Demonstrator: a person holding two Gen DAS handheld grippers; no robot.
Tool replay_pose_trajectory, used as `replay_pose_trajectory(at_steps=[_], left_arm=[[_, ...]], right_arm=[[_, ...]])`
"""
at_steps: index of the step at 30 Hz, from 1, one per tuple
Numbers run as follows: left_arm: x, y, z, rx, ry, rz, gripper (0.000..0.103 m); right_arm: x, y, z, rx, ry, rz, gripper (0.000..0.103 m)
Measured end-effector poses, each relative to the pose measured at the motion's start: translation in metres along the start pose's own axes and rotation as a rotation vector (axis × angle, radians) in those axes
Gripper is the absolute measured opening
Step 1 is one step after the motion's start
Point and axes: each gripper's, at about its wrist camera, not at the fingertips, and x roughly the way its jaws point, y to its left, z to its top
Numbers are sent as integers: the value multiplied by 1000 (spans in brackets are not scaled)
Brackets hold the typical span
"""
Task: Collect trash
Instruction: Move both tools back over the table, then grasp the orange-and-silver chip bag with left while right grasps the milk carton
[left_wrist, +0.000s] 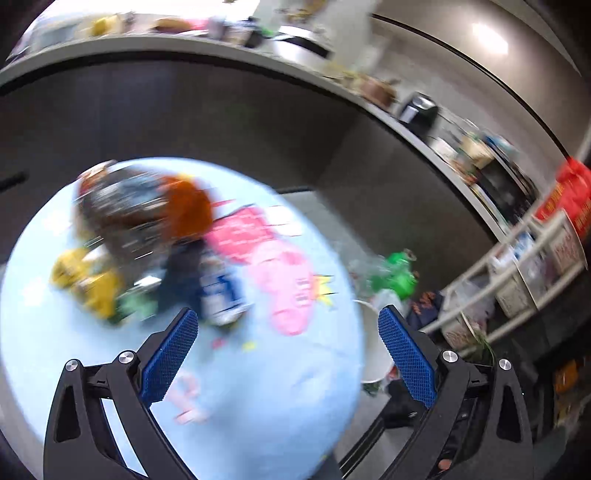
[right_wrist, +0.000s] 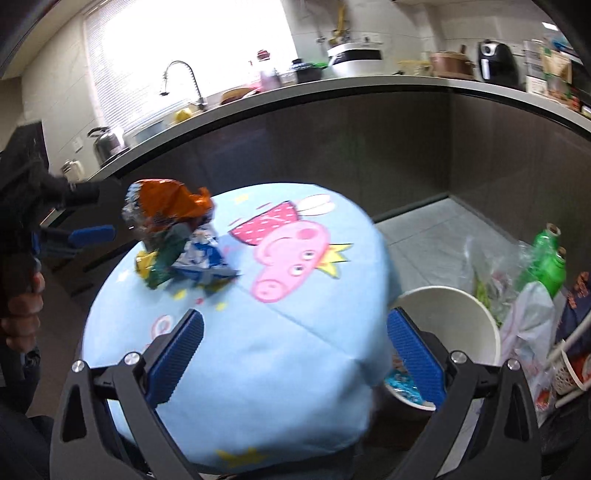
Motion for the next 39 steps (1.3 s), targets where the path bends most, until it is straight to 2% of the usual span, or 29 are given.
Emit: replay_pose_trajectory(at_steps=[7,11,16,21,24,25,28,30,32,36,38,39], left_arm=[[-32,81,-17,-121,5,110,94],[-43,120,-22,-171,8,119,94],[-54,139,-22,-184,-16,122,94],[-59,155,-18,-198,-35,136,93],[-58,162,-13,-203,-38,136,89],[-56,163,-11,-200,-39,137,87],[-49,163,-3,-177,-40,141,82],[-41,165,5,-161,-40,140,79],[-30,165,17,-149,-40,129,77],[-2,157,47,-91,-42,137,76],[13,155,60,-71,-31,175,76],[19,156,65,-71,-21,170,76]], right_arm=[[34,57,21,-30,48,99,99],[64,89,36,-106,86,121,99],[115,110,48,-160,154,107,92],[151,111,53,-170,194,76,87],[169,113,55,-179,209,60,86],[175,114,54,-186,217,52,82],[182,113,51,-208,248,24,48],[174,112,49,-212,248,39,44],[166,113,47,-223,243,44,35],[149,109,42,-224,230,52,35],[144,107,39,-220,229,55,34],[142,106,38,-218,230,53,33]])
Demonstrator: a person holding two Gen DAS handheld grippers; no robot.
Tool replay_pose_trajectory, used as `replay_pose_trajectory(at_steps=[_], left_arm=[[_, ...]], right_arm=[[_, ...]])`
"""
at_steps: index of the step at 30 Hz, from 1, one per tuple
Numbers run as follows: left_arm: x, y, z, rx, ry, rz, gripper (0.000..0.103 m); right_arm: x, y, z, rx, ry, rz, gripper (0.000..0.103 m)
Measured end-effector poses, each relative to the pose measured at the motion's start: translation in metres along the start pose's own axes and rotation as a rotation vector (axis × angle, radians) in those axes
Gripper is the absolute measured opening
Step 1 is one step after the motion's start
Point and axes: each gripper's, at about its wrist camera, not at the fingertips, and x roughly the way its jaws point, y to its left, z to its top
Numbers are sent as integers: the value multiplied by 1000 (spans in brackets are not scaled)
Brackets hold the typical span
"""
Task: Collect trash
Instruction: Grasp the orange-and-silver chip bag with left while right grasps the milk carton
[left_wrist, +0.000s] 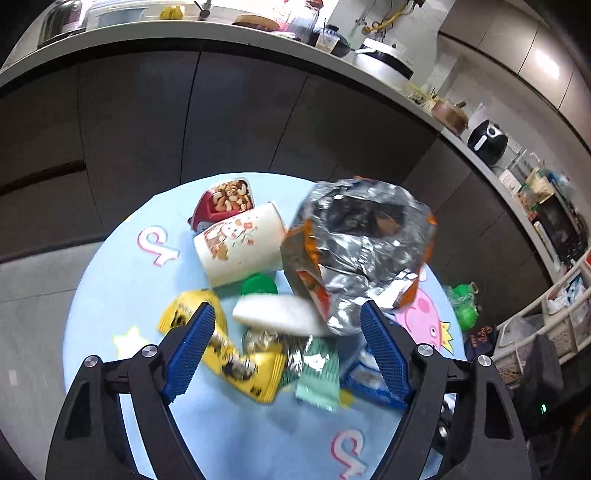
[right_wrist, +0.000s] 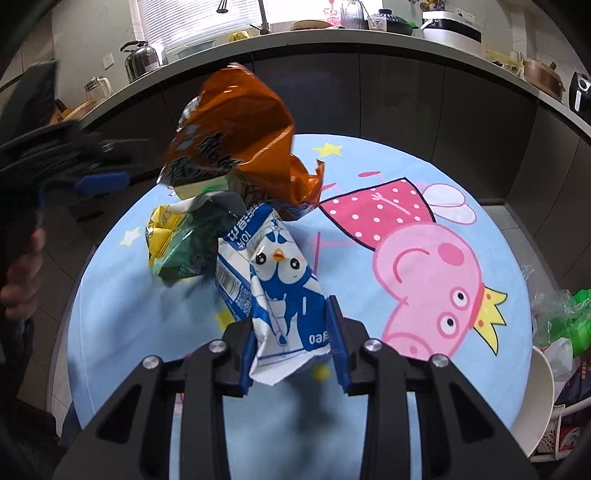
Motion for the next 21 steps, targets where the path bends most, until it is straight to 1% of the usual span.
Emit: replay_pose_trajectory(at_steps=[2,4,7,9,10,11,13,14,15,17,19,21], left_arm=[[9,0,7,-18,24,-19,76],[14,-1,12,-33,44,-57,73],[17,-9,17,-18,59,-71,72],[16,-20,21,2,60,-93,74],[16,-24,23,14,56,-95,74],[16,-30,27,30,51,-91,77],[18,-43,32,71,38,-59,83],[22,-50,35,104,38,-39,82],[28,-55,38,127,50,-30,80],[41,-62,36,164,96,-4,60],[47,-63,32,162,122,-13,55],[50,-62,27,151,128,-10,55]], right_arm=[[-5,-3,-5,4,-3,-9,32],[-13,-5,-10,19,-13,-8,32],[-24,-10,-18,45,-28,-22,32],[-34,-15,-23,66,-43,-25,32],[-37,-17,-25,75,-50,-25,32],[-39,-20,-27,84,-55,-23,32],[-46,-23,-31,100,-63,-22,33],[-48,-25,-33,104,-68,-20,33],[-50,-26,-34,108,-72,-16,33],[-52,-28,-35,111,-77,-17,33],[-55,-30,-37,116,-85,-13,33],[-55,-32,-39,122,-89,-9,33]])
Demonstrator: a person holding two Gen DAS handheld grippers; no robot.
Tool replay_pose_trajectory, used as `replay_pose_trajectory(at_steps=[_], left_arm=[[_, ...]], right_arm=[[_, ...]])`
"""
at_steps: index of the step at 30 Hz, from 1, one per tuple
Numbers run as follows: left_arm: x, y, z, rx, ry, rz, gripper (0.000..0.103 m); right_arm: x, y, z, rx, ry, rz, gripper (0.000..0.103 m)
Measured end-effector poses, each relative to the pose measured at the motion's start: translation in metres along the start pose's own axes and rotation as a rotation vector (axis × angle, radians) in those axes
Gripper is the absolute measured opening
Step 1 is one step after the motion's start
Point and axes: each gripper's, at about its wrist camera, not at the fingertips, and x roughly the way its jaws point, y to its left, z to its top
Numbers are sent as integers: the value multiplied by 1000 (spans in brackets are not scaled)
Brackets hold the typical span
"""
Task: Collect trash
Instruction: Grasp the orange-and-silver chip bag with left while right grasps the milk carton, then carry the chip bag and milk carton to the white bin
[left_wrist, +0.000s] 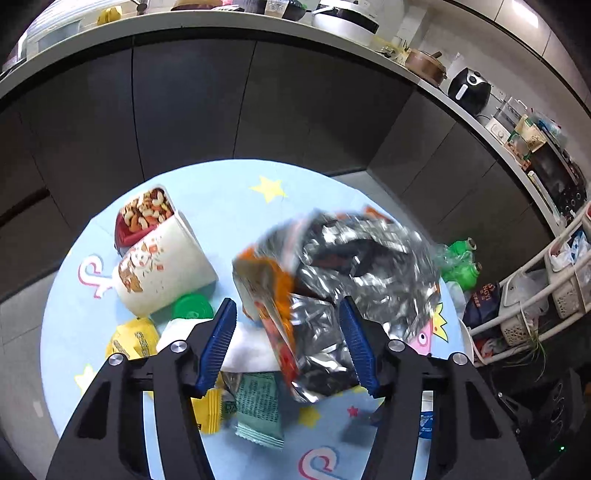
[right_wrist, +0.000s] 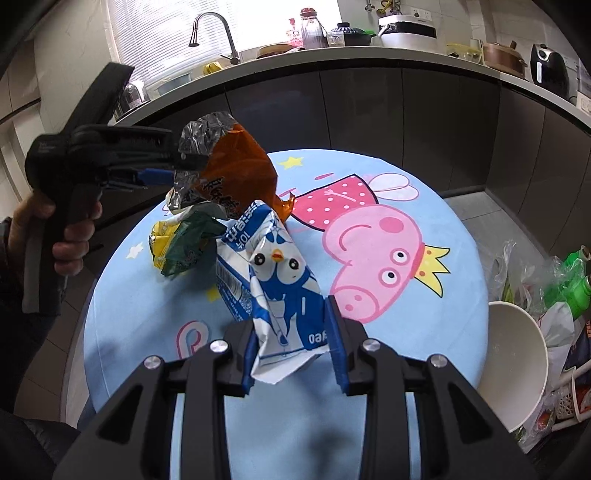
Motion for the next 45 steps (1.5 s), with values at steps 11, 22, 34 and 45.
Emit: replay_pose_trajectory(at_steps=[11,22,34,45], left_arm=[[13,1,3,-18,59,13,0],[-68,-43,2,37,-95,-112,0],[-105,-123,2,113,-195,-236,0],[-56,-203,-3,188,-100,-326,0]], right_arm=[[-9,-5,-6,50,-16,18,32],[-51,-18,-7,102,-115,-3,31],[-107,-64,-22,179,-209,-134,31],[-137,-133,-62,313,-203,-310,31]])
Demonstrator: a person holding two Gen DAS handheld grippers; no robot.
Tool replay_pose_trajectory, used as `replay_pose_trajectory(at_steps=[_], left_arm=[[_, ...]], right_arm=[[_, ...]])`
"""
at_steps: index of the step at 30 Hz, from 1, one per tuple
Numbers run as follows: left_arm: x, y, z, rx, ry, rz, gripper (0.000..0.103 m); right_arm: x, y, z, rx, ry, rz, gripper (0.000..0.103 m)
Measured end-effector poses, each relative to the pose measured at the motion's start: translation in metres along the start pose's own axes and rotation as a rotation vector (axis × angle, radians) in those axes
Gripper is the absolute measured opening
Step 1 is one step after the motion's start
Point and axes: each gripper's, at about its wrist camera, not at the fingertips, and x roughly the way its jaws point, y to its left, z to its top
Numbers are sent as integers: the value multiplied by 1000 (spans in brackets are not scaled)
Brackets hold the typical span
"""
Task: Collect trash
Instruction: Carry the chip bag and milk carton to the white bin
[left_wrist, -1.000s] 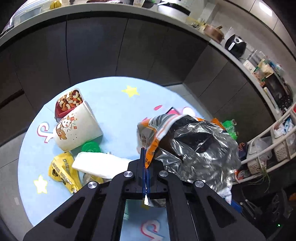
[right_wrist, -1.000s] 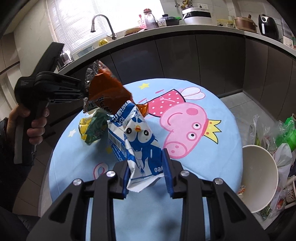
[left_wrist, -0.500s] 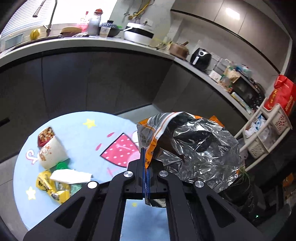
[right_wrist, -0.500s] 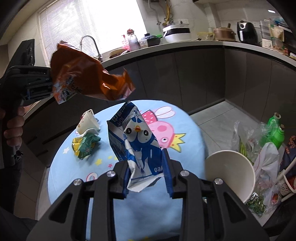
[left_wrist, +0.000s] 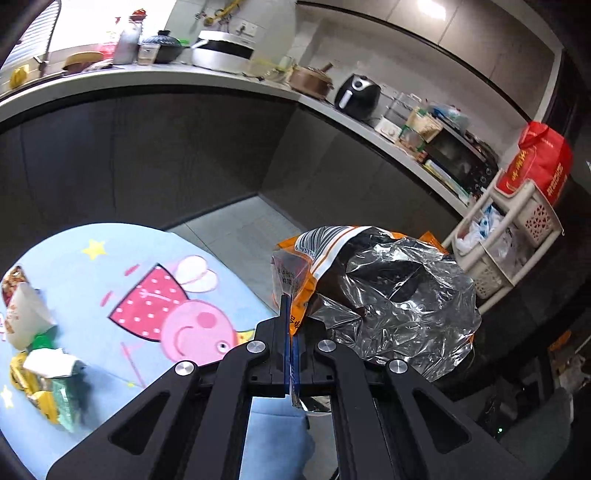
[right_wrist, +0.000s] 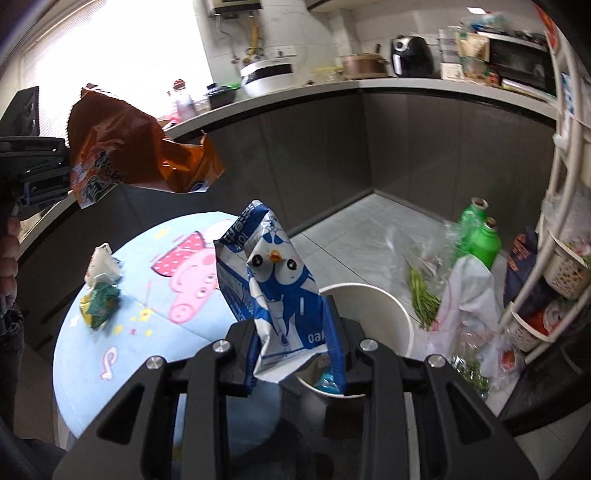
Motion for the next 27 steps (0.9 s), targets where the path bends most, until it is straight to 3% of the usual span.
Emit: replay_pose_trajectory(at_steps=[8,17,23,24,25,27], left_arm=[[67,-32,-9,63,109,2,0],[154,-53,-35,152,239,99,1],[189,-61,-51,221,290,143,2],[193,-61,-52,229,289,153,3],[196,-63,-54,235,290,158,12],[199,-65,-54,233,283,161,40]], right_arm=[[10,-46,-24,65,51,-92,31],[29,-76,-44,125,109,-119,31],[44,-85,-52,149,141,-120,31],[46,-86,-54,151,146,-119,31],[48,-87,-54,152,149,-119,31],[51,-89,-56,157,157,-119,32]])
